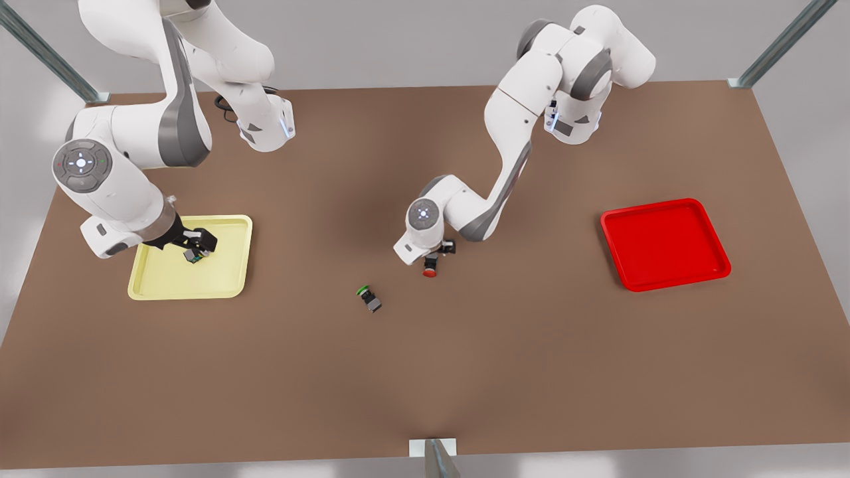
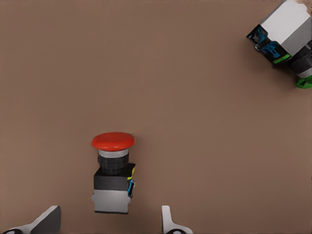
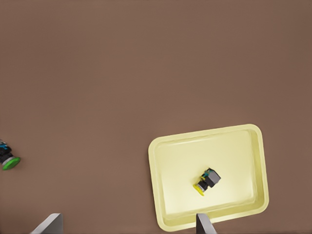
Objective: Place the switches on the corresponding trays according to their colors
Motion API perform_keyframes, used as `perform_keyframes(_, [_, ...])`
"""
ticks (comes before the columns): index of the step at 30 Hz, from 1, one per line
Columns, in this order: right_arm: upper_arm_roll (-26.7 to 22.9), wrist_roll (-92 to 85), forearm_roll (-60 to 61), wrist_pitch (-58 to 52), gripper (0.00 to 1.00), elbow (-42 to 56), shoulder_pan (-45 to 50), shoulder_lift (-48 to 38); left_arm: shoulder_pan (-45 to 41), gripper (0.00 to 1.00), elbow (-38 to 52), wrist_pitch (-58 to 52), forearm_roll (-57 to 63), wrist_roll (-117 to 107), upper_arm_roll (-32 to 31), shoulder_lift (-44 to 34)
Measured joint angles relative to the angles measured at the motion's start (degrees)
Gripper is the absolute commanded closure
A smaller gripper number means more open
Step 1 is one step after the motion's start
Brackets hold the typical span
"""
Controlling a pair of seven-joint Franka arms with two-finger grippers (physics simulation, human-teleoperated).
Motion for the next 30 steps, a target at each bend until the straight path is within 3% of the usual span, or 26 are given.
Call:
perform_keyframes(22, [0.4,0.0,0.0,0.2,0.00,0.0,0.1,0.4,0.5,0.01,-8.4,6.8,0.0,0.6,-0.1,-1.9])
perform_keyframes(30, [0.9,0.1,0.0,0.1,0.00,0.0,0.0,0.4,0.1,0.01,-7.3,8.3,-1.9,0.2,-0.1,-0.3])
